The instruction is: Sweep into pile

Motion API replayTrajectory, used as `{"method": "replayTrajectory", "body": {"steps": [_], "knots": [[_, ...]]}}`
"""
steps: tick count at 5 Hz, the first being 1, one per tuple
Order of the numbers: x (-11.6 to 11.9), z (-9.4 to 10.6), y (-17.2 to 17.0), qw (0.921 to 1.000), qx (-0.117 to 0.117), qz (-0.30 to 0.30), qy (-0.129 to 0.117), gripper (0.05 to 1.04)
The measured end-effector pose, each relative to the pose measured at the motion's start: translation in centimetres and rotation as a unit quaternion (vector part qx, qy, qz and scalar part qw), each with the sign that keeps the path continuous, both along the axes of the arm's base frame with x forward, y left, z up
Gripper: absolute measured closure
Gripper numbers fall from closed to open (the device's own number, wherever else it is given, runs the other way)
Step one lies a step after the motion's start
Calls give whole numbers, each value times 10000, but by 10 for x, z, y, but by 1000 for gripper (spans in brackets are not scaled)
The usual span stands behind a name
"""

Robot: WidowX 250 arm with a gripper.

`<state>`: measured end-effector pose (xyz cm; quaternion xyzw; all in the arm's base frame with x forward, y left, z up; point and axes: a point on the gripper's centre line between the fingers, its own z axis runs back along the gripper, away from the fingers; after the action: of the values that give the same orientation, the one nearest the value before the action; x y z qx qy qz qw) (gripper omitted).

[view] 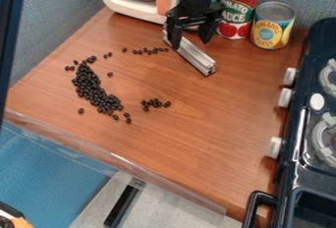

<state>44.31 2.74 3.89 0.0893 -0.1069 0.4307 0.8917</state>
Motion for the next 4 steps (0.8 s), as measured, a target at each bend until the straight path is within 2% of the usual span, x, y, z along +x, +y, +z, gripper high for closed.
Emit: {"method": "replayTrajectory", "body": {"steps": [1,2,3,4], "knots": [[1,-5,2,10000,74,59,11,83],[3,-11,4,9999,137,57,-12,133],[4,-12,4,9999,152,61,-33,420],[6,-13,5,9995,170,185,-174,695]]}}
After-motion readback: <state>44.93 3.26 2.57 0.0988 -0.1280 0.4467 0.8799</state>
